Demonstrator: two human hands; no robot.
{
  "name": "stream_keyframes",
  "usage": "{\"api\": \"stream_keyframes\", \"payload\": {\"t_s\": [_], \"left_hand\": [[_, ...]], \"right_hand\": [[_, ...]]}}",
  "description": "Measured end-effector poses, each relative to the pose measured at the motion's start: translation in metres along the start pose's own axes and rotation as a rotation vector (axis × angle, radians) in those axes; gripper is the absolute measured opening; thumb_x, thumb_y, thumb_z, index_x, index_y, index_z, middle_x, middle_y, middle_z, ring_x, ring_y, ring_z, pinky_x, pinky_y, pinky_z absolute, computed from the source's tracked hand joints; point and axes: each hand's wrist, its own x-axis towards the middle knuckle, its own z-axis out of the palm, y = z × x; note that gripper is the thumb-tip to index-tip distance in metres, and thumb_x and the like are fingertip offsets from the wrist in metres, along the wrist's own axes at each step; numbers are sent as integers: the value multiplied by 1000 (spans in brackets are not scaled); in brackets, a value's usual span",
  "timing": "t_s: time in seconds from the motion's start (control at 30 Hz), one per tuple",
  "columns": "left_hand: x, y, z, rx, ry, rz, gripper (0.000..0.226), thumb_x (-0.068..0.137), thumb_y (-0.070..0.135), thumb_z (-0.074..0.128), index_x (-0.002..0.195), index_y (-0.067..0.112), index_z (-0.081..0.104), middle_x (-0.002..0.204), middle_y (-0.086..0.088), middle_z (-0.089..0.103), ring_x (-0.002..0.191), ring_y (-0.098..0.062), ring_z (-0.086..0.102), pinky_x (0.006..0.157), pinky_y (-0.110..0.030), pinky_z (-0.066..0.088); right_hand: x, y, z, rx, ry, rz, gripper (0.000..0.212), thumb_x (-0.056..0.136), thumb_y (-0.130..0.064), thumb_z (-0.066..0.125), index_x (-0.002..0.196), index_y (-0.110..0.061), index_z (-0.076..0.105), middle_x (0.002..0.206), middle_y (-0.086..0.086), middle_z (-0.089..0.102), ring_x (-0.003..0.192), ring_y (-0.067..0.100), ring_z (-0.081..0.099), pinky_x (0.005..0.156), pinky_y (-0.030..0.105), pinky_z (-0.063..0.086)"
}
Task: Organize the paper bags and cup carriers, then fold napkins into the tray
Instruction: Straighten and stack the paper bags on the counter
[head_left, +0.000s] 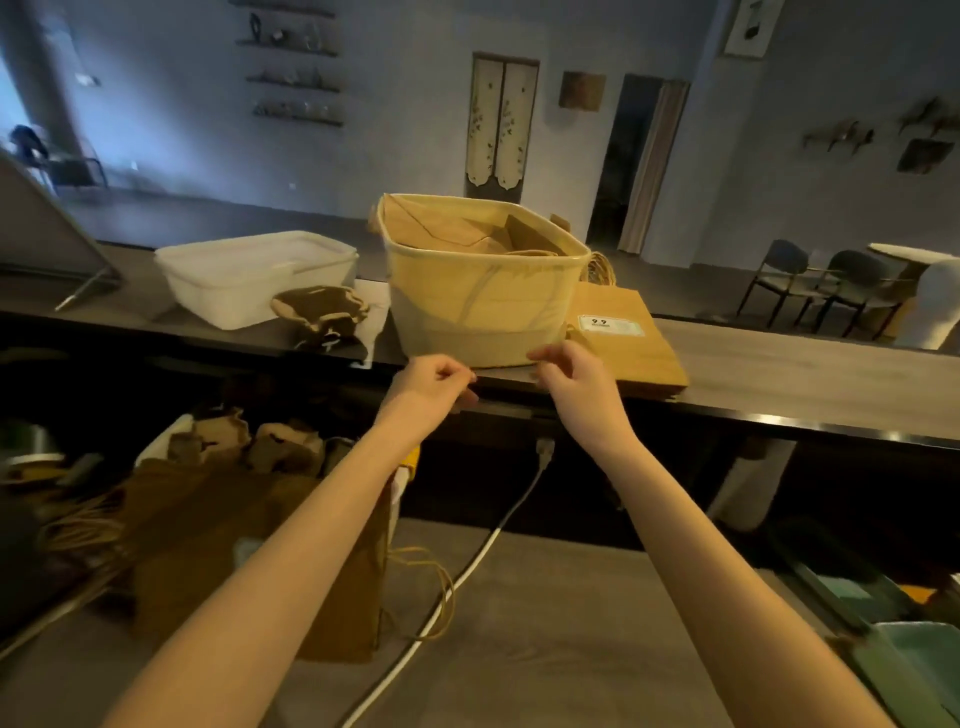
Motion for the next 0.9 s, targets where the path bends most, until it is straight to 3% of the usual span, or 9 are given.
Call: {"api": "stream_keyframes", "payload": {"t_s": [0.17,0.27,0.37,0.5,0.6,0.73,0.9], "left_hand": [[-42,-49,-61,-56,129,-54,21,97,23,45,98,14,64,81,2,68,76,-13,64,61,-23,47],[-64,-81,-92,-84,189,-130,26,99,24,40,101,13,64,83,2,66,77,-10,62,60,-19,47],[-82,-110,-116,-66,286,-212,24,98,25,41,97,18,64,87,1,65,82,-16,62,69,-28,48],[-102,-138,-139,-99,341,-298,27,99,23,41,101,9,63,87,-6,68,81,-22,62,70,-30,47],[-112,-152,-150,-125,353,-356,27,99,22,40,103,8,63,87,-5,66,81,-21,60,69,-26,45],[-120,-166,-157,-155,325,-422,24,98,20,41,103,9,63,88,-4,65,83,-20,60,66,-24,44],[-125,-177,-161,-174,282,-461,22,98,19,43,103,9,62,83,0,65,73,-12,58,62,-22,42]], "right_hand": [[-20,-28,73,7,-237,-97,17,95,-17,49,104,-22,62,97,-3,64,89,13,60,67,14,41],[-31,-42,115,0,-402,-151,16,95,-19,49,106,-24,60,104,-5,62,96,8,58,70,13,43],[-36,-50,158,-134,-502,-241,23,96,-23,50,117,-18,58,115,-1,59,102,10,55,81,21,49],[-41,-52,214,-429,-533,-302,40,93,-34,53,129,-15,51,127,5,53,113,20,53,94,36,47],[-47,-52,246,-593,-557,-337,42,92,-38,55,125,-12,51,124,9,55,112,26,54,95,40,47],[-54,-51,272,-598,-582,-337,33,92,-31,57,119,-14,49,114,9,62,104,26,59,86,40,51],[-58,-50,280,-607,-485,-386,38,88,-31,62,120,-17,49,109,6,65,99,26,62,78,40,54]]}}
